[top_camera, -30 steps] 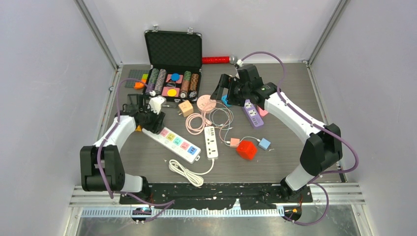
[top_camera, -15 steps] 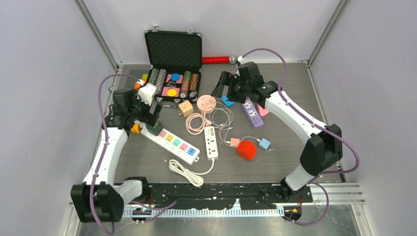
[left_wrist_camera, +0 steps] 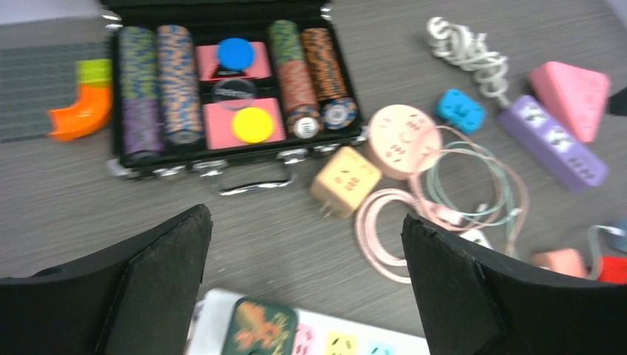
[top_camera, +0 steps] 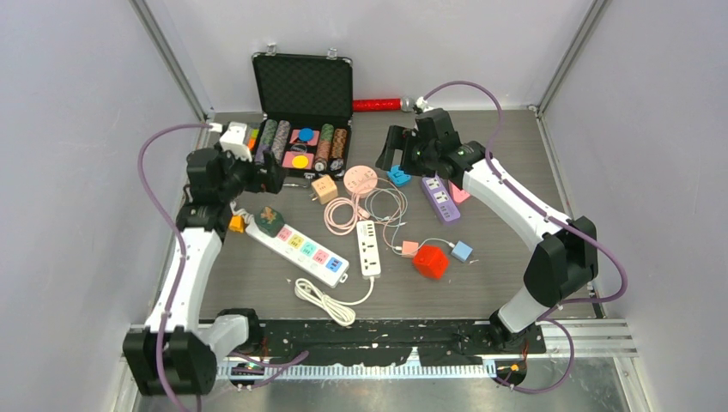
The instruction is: Insert the plug
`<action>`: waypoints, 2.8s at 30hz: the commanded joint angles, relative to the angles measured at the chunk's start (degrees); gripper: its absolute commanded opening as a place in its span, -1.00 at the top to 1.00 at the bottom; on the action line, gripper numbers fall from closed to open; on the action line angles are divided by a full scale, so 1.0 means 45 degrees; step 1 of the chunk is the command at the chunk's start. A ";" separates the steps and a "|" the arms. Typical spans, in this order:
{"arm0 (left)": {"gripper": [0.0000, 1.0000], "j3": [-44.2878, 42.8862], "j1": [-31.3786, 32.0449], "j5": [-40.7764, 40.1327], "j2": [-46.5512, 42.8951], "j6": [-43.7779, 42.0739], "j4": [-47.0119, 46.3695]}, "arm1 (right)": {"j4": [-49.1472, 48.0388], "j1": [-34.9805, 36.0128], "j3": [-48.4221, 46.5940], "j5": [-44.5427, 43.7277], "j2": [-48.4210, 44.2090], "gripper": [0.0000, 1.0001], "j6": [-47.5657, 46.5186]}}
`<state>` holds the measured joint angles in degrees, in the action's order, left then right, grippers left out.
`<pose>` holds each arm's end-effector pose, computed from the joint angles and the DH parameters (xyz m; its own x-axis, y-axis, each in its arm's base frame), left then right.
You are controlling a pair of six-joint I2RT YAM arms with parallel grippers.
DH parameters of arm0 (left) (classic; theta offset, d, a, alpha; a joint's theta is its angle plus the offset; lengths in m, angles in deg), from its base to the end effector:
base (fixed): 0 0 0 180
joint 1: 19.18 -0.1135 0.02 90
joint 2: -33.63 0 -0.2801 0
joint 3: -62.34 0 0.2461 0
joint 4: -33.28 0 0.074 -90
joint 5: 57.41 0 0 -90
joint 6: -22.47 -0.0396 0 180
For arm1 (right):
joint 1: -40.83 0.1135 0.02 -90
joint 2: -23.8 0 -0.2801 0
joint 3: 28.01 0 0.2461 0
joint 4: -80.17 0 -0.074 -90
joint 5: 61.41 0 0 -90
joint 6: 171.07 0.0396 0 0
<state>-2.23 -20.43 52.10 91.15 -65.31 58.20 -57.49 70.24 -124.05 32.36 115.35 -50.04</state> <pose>0.2200 -0.0084 0.3458 -0.3181 -0.0435 -0.9471 0.2851 0.9483 -0.1393 0.3146 0.1803 0.3431 -0.7339 0.1767 -0.6558 -0.1831 0.8783 0.4416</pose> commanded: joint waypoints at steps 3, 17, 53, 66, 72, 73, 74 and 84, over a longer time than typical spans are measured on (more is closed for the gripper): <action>-0.90 -0.1767 0.1247 0.2544 0.2635 0.1284 0.0365 | -0.0116 0.0047 0.0163 -0.0776 -0.0436 -0.91 -0.0329; -0.62 -0.7690 0.4314 -0.1982 0.9860 -0.1634 0.5746 | 0.0060 0.0049 0.0659 -0.0775 -0.0520 -0.90 -0.0261; 1.00 -1.0947 0.4381 -0.1441 1.3607 -0.2798 0.8662 | 0.0384 0.0031 0.0804 -0.1014 -0.0607 -0.89 0.0356; 1.00 -0.8300 0.4381 0.0570 0.8961 -0.4583 0.7614 | -0.0646 0.0017 0.1073 0.1010 -0.1623 -0.99 -0.0065; 1.00 -0.5359 0.4381 0.4268 0.5534 -0.7796 0.5632 | -0.1730 0.0022 0.1102 0.2817 -0.2297 -0.93 -0.0408; 1.00 -0.4965 0.4381 0.4648 0.4933 -0.7985 0.5148 | -0.2032 0.0025 0.1099 0.3060 -0.2365 -0.93 -0.0439; 1.00 -0.4691 0.4381 0.4957 0.4557 -0.8112 0.4750 | -0.2199 0.0027 0.1108 0.3559 -0.2490 -0.93 -0.0496; 1.00 -0.4452 0.4515 0.5820 0.3521 -0.8132 0.3595 | -0.2612 0.1079 0.0378 0.4865 -0.2443 -0.93 -0.1888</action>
<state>-21.49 -0.65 74.57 108.96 -100.09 79.57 -67.54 72.54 -119.05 50.87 104.83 -54.11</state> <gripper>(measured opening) 0.546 0.966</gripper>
